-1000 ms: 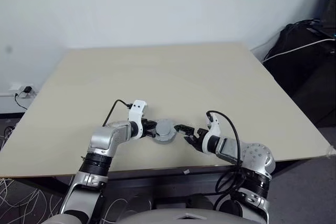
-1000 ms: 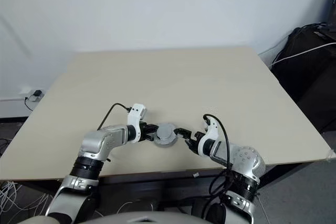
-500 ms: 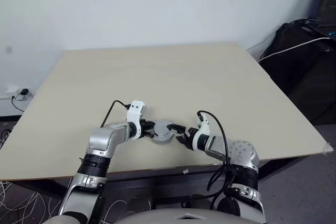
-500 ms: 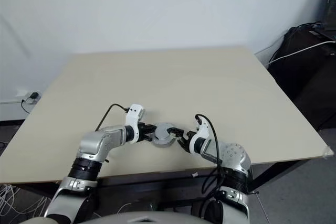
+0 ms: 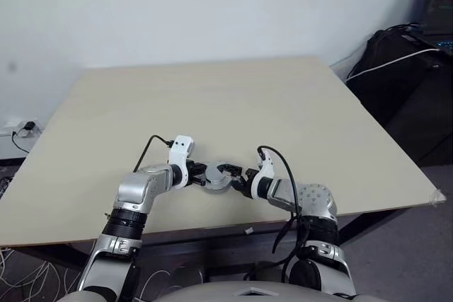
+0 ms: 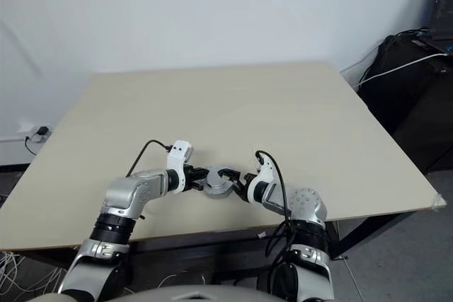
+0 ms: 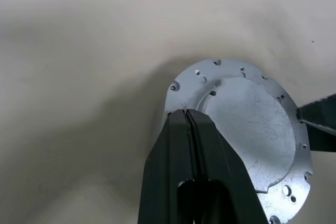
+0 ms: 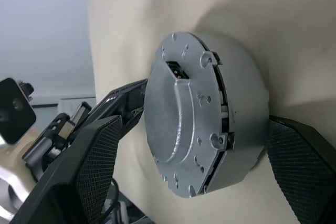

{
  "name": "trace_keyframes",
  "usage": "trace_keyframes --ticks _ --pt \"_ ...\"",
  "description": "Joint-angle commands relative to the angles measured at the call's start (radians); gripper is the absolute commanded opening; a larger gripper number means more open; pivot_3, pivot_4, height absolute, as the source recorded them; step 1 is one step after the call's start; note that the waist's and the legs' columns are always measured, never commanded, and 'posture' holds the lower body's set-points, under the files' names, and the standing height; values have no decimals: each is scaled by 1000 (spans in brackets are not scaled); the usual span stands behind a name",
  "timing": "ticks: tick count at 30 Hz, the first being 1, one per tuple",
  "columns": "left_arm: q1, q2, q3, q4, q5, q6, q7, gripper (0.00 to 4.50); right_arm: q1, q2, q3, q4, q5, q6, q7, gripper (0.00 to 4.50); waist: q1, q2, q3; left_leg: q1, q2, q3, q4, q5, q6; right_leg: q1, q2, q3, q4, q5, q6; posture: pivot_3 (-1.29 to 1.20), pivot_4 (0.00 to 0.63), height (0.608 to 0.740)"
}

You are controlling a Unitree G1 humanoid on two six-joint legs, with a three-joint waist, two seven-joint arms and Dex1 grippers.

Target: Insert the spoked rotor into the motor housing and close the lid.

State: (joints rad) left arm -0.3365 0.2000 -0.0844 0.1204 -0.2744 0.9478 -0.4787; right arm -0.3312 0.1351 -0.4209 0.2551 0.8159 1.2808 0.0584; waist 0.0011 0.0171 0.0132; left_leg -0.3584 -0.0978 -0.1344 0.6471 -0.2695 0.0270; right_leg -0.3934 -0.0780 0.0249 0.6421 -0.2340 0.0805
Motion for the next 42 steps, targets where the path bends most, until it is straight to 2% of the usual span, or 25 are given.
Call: trace_keyframes --ticks 1,2,5,11,14,27,35,42 --pt "16 -26 -47 11 -8 19 -12 51 -43 131 5 -10 120 44 53 4468 -2 0 0 0 0 0 0 0 0 0 0 0 0 0 0 0 0 740" --pt "16 -26 -47 12 -7 19 -12 51 -41 131 4 -8 126 45 49 4468 -3 0 0 -1 0 0 0 1 2 -1 0 0 0 0 -1 0 0 740" --pt "18 -26 -46 11 -4 18 -13 51 -36 124 7 3 119 29 35 3861 -7 0 1 -1 0 0 -1 1 3 -1 0 0 0 0 -1 0 0 740" --pt "20 -33 -45 5 9 22 -20 51 -30 120 5 -7 118 12 21 1985 -13 0 1 -2 0 0 -1 1 2 -3 0 0 0 0 -1 0 0 740" --pt "20 -35 -44 5 14 22 -23 51 -23 118 10 -15 126 16 11 1270 -13 1 1 -2 0 -1 -1 1 2 -2 0 0 0 0 -1 0 0 740" --pt "19 -40 -40 8 18 6 -27 51 27 98 13 -58 127 67 -17 1229 -11 1 2 -2 0 -1 -1 1 2 -2 0 0 0 0 -1 0 0 740" --pt "114 -128 126 -210 -99 -89 -9 51 54 77 -45 -91 154 51 -29 1229 -13 -3 8 -7 0 -1 -1 0 3 -6 0 1 -1 0 -2 0 0 740" --pt "313 -211 268 -417 -306 -105 9 51 69 79 -66 -102 184 35 -39 1225 -22 -2 8 -17 2 4 -1 1 2 -16 -1 6 1 2 -4 0 0 740"
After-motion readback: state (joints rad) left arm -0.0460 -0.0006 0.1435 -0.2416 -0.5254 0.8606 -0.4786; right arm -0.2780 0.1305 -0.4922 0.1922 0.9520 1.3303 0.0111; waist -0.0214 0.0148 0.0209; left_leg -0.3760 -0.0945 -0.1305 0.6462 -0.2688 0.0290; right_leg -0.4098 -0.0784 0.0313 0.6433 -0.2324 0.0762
